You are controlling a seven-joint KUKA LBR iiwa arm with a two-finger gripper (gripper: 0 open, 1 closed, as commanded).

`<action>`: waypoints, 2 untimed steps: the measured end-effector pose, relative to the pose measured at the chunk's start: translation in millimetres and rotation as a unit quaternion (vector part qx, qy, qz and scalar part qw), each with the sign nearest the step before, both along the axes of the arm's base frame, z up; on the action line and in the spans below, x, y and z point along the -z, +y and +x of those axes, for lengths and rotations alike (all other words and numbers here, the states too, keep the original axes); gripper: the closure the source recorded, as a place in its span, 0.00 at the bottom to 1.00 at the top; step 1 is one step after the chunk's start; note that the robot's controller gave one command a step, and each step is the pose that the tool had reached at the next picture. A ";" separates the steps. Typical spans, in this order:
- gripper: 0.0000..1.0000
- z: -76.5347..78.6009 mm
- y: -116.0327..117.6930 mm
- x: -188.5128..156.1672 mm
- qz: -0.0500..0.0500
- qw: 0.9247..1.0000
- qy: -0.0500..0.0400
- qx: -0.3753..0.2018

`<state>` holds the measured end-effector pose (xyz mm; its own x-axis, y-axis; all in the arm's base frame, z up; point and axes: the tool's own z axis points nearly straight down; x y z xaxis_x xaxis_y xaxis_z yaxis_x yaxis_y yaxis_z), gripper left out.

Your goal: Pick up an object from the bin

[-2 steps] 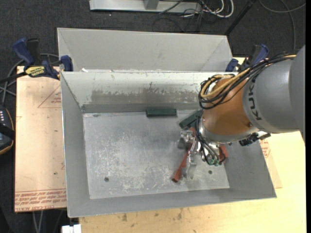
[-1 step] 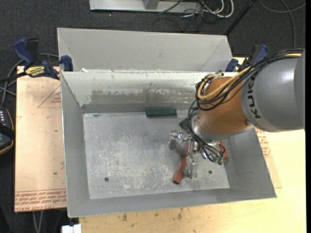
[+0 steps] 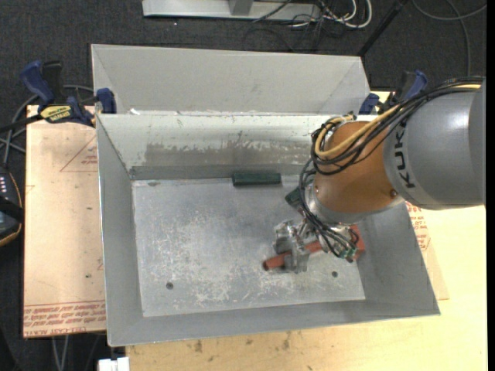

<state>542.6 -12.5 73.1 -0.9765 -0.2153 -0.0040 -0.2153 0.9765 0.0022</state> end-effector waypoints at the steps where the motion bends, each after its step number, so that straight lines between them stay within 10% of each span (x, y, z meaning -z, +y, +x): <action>1: 0.00 -1.2 -1.0 2.9 -0.001 1.000 0.000 0.000; 2: 1.00 -1.1 -1.1 2.4 -0.001 1.000 0.001 0.000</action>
Offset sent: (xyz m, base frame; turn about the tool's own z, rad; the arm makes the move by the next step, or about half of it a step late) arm 0.0000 0.0000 0.0000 0.0000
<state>541.5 -13.6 70.7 -0.9767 -0.2146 -0.0026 -0.2146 0.9767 0.0012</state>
